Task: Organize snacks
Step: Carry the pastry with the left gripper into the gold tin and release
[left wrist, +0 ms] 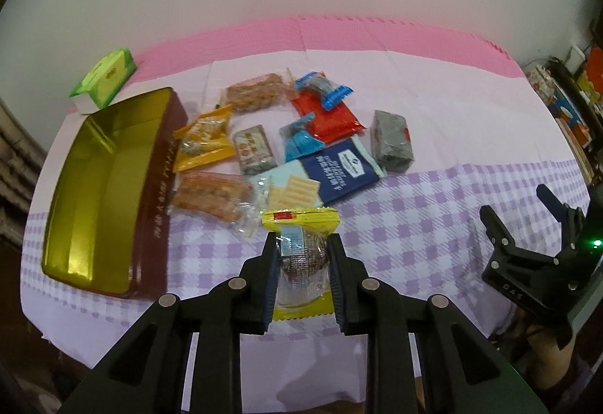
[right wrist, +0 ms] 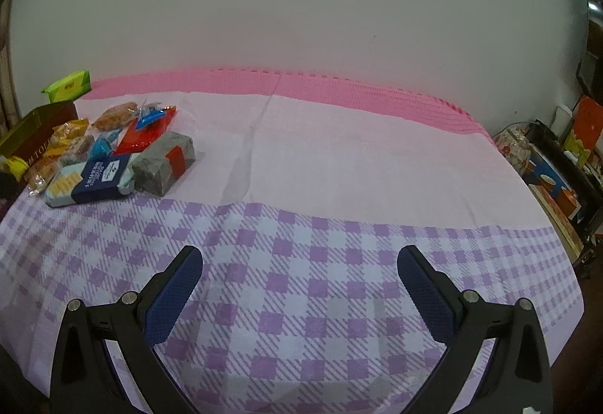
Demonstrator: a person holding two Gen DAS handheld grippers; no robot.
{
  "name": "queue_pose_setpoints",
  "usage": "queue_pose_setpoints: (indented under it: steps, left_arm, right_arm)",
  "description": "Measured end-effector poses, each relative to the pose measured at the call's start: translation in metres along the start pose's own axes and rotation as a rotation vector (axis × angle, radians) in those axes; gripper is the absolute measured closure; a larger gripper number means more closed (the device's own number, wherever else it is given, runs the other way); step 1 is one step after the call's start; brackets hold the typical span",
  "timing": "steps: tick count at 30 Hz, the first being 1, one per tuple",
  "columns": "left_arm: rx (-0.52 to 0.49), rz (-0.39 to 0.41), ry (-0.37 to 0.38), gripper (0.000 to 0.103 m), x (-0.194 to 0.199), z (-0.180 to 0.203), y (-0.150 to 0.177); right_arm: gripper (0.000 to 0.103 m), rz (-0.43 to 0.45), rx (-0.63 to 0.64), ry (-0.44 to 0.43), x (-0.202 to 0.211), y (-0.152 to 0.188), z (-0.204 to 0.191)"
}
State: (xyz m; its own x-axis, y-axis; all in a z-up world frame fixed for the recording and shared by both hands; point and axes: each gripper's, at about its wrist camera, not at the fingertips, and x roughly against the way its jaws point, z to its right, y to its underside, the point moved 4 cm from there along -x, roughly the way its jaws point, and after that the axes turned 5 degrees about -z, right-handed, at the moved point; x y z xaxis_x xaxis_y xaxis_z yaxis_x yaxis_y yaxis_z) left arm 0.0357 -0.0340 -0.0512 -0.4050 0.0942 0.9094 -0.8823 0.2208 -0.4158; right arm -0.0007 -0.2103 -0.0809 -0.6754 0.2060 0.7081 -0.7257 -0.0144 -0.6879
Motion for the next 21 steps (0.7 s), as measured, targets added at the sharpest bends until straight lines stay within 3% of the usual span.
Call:
queue_pose_setpoints:
  steps: [11,21]
  left_arm:
    - [0.041,0.044,-0.041,0.078,0.026,-0.047,-0.013]
    - [0.041,0.033,-0.123,0.078,0.026,-0.116,-0.036]
  right_arm:
    - [0.000,-0.083,0.060,0.049,-0.018,0.005,-0.010]
    - [0.001,-0.102,0.036,0.029,-0.021,0.007,-0.009]
